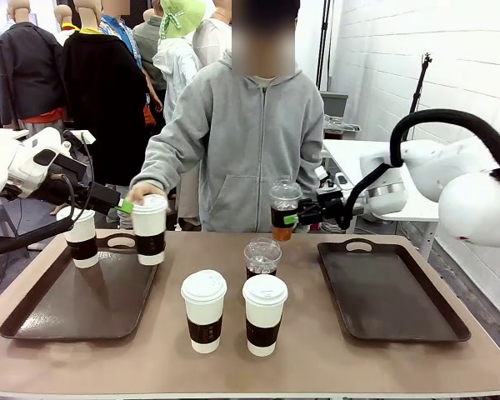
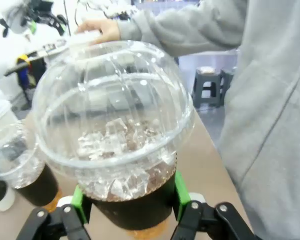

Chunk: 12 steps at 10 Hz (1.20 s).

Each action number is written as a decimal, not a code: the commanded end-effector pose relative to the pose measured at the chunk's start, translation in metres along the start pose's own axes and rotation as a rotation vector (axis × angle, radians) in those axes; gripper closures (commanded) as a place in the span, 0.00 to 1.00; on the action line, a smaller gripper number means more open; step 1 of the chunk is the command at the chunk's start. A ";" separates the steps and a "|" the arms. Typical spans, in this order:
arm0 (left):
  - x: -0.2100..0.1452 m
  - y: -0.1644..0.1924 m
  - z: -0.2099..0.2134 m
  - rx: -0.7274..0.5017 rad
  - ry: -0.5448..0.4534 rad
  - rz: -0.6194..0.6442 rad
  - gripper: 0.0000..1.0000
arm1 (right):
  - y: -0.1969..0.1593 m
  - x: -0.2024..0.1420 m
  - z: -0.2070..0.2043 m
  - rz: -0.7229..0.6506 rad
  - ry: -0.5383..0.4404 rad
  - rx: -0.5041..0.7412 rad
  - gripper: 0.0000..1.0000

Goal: Distribute the coffee onto the tray.
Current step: Pick up one iced Americano and place it on the right Handle tray.

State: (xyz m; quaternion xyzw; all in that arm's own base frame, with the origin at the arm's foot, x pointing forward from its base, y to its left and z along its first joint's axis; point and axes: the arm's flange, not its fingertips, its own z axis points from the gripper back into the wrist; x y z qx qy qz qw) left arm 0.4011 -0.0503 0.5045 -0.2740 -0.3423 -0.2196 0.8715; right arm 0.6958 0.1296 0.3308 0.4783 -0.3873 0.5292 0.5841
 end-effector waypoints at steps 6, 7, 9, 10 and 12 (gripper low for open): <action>0.000 0.004 -0.002 -0.016 -0.014 -0.018 0.00 | 0.059 -0.026 0.113 -0.006 0.013 -0.092 0.25; 0.000 0.004 -0.002 -0.016 -0.014 -0.018 0.00 | 0.059 -0.028 0.114 -0.011 0.022 -0.094 0.25; 0.000 0.004 -0.002 -0.016 -0.014 -0.018 0.00 | 0.052 -0.037 0.122 -0.025 0.020 -0.109 0.25; 0.000 0.004 -0.002 -0.016 -0.014 -0.018 0.00 | 0.052 -0.037 0.122 -0.025 0.020 -0.109 0.25; 0.000 0.004 -0.002 -0.016 -0.014 -0.018 0.00 | 0.052 -0.037 0.122 -0.025 0.020 -0.109 0.25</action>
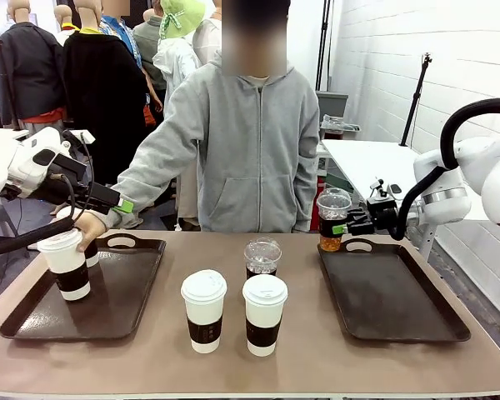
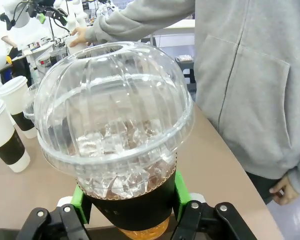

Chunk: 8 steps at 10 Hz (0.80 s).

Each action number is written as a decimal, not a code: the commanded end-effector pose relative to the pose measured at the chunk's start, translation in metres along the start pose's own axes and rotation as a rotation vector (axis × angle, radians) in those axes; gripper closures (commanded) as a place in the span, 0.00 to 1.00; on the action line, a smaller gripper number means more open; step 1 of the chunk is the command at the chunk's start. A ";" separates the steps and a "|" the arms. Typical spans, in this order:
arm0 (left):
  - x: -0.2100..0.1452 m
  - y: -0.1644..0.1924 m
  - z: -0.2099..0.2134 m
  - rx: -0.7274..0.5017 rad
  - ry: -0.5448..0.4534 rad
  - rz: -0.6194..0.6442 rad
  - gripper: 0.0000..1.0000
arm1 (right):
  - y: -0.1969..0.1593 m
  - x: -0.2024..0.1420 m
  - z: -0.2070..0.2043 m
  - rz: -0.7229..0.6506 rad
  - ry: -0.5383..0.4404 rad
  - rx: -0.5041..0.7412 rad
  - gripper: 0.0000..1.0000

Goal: Distribute the coffee onto the tray.
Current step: Pick up one iced Americano and place it on the right Handle tray.

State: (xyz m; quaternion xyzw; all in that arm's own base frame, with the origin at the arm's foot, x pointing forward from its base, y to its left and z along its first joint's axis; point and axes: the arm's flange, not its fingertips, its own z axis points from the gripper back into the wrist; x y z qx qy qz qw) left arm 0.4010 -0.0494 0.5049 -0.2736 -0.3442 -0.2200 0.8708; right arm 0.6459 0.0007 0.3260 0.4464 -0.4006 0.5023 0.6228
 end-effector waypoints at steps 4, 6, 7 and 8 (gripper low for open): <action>0.000 0.004 -0.003 -0.017 -0.011 -0.016 0.00 | -0.003 -0.014 0.016 0.022 0.005 -0.035 0.25; 0.000 0.004 -0.003 -0.017 -0.011 -0.016 0.00 | -0.005 -0.030 0.034 0.033 -0.003 -0.066 0.25; 0.000 0.004 -0.003 -0.017 -0.011 -0.016 0.00 | -0.006 -0.036 0.040 0.040 -0.008 -0.070 0.25; 0.000 0.004 -0.003 -0.017 -0.011 -0.016 0.00 | -0.008 -0.043 0.048 0.041 -0.021 -0.082 0.25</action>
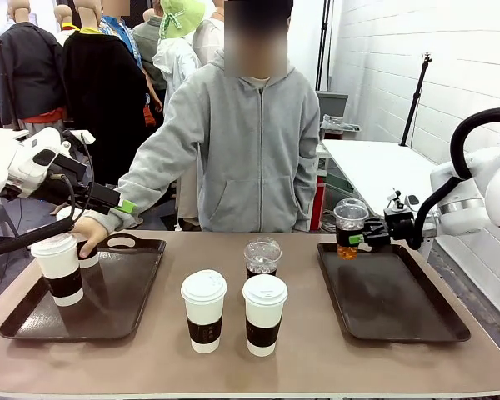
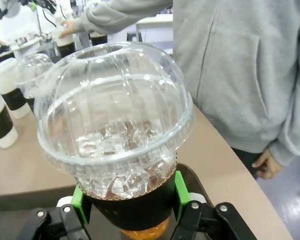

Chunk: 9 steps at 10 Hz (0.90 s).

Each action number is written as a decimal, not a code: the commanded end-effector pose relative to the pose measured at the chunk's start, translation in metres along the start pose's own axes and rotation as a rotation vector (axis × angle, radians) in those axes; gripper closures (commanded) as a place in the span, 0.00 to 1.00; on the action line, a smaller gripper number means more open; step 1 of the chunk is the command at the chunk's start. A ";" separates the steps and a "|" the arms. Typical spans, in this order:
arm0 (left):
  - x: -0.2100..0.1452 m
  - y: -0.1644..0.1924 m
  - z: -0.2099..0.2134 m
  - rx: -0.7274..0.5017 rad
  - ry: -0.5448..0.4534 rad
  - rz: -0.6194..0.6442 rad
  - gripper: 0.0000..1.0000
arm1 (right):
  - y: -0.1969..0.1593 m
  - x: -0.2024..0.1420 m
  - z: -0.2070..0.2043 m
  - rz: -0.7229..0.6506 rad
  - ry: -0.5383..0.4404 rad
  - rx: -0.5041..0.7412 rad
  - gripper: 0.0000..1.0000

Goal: Distribute the coffee onto the tray.
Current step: Pick up one iced Americano and place it on the right Handle tray.

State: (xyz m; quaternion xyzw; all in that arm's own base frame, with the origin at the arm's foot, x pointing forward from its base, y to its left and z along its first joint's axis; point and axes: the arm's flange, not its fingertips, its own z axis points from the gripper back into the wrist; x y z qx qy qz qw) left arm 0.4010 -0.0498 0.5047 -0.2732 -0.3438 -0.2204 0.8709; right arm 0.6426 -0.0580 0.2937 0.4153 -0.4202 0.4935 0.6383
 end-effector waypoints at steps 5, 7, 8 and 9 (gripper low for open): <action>0.000 0.004 -0.002 -0.017 -0.012 -0.015 0.00 | -0.012 -0.032 0.012 -0.008 -0.068 -0.012 0.25; 0.000 0.004 -0.002 -0.017 -0.012 -0.015 0.00 | -0.015 -0.039 0.012 -0.017 -0.074 0.009 0.25; 0.000 0.004 -0.002 -0.017 -0.012 -0.015 0.00 | -0.016 -0.044 0.012 -0.028 -0.074 0.008 0.25; 0.000 0.004 -0.002 -0.017 -0.012 -0.015 0.00 | -0.017 -0.047 0.012 -0.038 -0.074 0.011 0.25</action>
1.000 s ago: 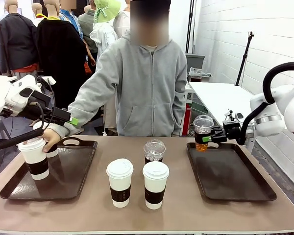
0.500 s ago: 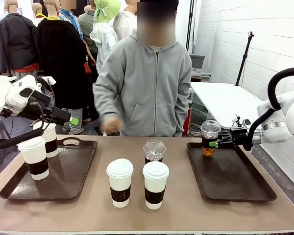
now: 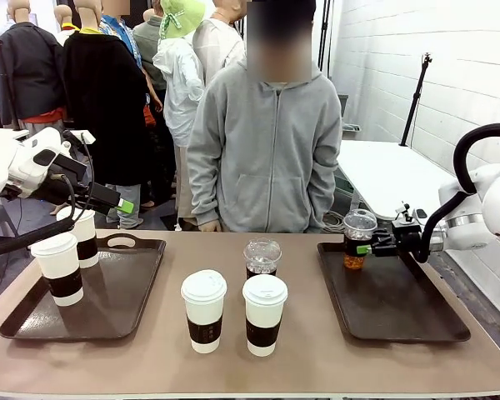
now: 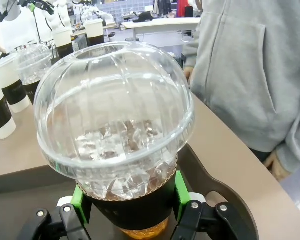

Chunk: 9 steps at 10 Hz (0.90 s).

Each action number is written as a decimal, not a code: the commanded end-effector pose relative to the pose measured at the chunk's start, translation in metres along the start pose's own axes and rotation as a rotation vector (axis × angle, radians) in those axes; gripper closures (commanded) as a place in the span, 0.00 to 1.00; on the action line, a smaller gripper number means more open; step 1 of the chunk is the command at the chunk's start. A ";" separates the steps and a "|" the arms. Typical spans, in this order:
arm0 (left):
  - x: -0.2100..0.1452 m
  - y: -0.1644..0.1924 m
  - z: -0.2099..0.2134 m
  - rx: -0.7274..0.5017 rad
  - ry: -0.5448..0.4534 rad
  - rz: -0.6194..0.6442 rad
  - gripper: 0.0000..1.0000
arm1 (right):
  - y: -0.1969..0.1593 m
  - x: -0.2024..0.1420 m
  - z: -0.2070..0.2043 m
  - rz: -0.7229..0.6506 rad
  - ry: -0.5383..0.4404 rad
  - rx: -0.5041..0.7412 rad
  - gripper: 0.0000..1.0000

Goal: Distribute the coffee onto the tray.
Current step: Pick up one iced Americano and place it on the right Handle tray.

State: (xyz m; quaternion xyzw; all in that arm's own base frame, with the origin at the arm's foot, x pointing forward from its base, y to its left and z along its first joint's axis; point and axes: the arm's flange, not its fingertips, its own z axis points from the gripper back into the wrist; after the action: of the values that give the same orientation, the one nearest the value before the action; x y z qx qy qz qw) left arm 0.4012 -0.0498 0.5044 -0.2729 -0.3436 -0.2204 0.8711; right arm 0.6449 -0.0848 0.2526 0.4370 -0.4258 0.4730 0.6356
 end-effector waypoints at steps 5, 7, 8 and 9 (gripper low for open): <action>0.000 0.004 -0.002 -0.017 -0.013 -0.015 0.00 | -0.004 0.000 0.003 -0.035 -0.028 0.012 0.00; 0.000 0.004 -0.002 -0.017 -0.013 -0.015 0.00 | -0.002 0.000 0.008 -0.051 -0.023 0.007 0.00; 0.000 0.004 -0.002 -0.017 -0.013 -0.015 0.00 | 0.001 -0.002 0.013 -0.059 -0.015 -0.002 0.00; 0.000 0.004 -0.002 -0.017 -0.013 -0.015 0.00 | 0.005 -0.006 0.020 -0.077 -0.006 -0.014 0.00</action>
State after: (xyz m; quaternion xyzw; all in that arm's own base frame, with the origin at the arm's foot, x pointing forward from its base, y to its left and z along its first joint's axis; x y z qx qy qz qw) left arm 0.4012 -0.0500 0.5045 -0.2728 -0.3436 -0.2206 0.8711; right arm 0.6430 -0.0999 0.2494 0.4449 -0.4217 0.4549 0.6460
